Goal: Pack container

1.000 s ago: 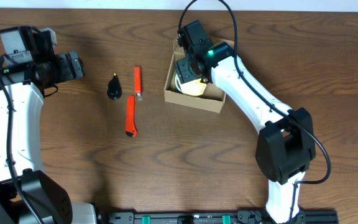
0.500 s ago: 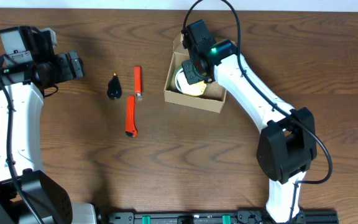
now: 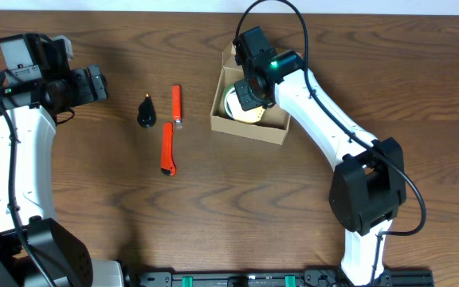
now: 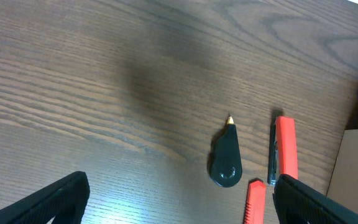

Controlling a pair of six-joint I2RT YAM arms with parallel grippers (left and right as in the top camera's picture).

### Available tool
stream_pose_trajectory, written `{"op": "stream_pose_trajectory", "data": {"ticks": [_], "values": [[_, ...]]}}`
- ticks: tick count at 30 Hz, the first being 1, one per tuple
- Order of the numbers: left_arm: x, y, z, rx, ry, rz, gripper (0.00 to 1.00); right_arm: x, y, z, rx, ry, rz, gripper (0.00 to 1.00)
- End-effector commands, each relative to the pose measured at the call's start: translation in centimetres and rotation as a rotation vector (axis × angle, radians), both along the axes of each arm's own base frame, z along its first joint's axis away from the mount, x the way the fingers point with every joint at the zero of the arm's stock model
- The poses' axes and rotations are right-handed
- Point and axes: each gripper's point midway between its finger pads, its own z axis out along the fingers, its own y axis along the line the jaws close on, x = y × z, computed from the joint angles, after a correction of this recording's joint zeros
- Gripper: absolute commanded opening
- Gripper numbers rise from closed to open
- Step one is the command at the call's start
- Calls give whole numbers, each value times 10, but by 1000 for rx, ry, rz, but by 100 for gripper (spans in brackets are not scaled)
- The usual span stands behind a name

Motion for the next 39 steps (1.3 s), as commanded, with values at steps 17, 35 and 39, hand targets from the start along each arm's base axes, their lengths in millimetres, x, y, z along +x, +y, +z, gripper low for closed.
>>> {"op": "stream_pose_trajectory", "data": {"ticks": [17, 35, 39], "values": [[3, 2, 9, 12, -18, -3, 95, 31, 18, -28, 43, -50, 3, 1], [3, 2, 9, 12, -18, -3, 95, 51, 28, -14, 87, -141, 12, 1], [3, 2, 9, 12, -18, -3, 95, 53, 30, 1, 82, -152, 32, 1]]}}
